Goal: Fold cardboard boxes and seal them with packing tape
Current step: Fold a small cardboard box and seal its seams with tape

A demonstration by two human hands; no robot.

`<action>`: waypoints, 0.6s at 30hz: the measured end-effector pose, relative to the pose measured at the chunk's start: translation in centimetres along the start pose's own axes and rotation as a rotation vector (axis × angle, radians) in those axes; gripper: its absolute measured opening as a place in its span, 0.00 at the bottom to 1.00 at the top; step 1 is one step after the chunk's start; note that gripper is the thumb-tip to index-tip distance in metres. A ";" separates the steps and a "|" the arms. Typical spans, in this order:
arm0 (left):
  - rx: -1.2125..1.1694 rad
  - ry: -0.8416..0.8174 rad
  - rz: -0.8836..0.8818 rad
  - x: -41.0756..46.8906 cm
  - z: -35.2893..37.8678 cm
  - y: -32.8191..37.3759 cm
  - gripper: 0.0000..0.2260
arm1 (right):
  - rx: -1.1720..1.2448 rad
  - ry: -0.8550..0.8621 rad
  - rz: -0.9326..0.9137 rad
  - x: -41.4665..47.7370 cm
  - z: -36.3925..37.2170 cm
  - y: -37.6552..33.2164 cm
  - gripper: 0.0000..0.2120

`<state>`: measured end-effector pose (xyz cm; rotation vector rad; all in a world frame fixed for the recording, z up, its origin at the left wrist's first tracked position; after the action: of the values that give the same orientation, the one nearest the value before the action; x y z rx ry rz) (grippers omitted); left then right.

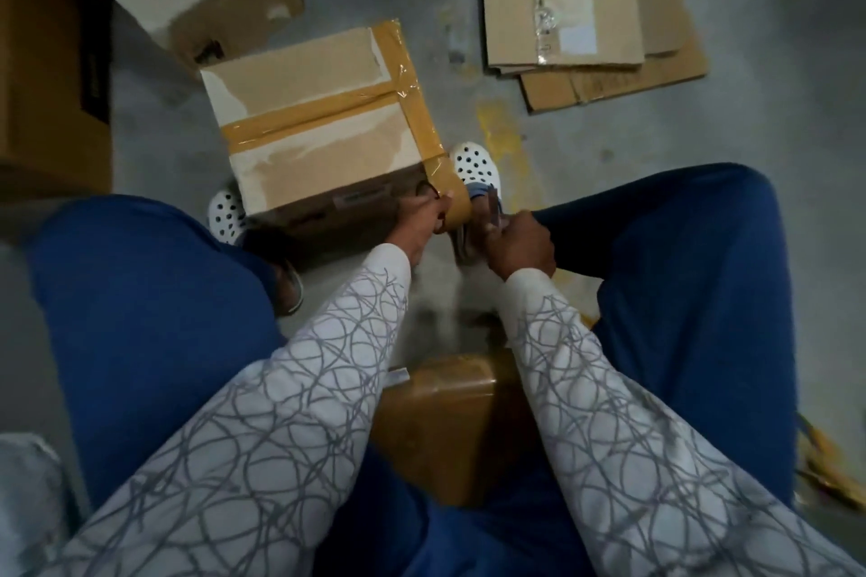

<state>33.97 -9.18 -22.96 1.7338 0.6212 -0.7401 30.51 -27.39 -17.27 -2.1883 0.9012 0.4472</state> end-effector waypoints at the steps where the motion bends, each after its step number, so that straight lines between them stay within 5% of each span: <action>1: 0.032 0.010 0.004 -0.2 -0.2 0.0 0.13 | 0.052 0.019 -0.086 -0.5 -0.6 -1.5 0.17; 5: 0.125 0.040 -0.038 -0.1 -1.1 0.1 0.15 | 0.179 0.065 -0.382 -1.7 -2.0 -6.9 0.07; 10: 0.123 0.082 -0.010 -0.5 -1.7 -1.3 0.07 | 0.151 0.064 -0.627 -2.2 -1.5 -11.0 0.09; 18: -0.054 0.088 -0.067 -1.7 0.6 -4.6 0.07 | -0.113 -0.001 -0.692 -0.4 0.7 -10.4 0.09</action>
<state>29.41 -8.64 -24.77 1.7098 0.7560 -0.6907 37.70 -21.52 -12.46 -2.4232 0.0798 0.1582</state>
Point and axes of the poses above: each hand's wrist, its own x-axis towards the middle knuckle, its own z-axis out of the palm, y = z × x, the point moved 10 cm from there along x, towards the middle knuckle, and after that the axes turned 15 degrees about x, right-handed, at the moved point
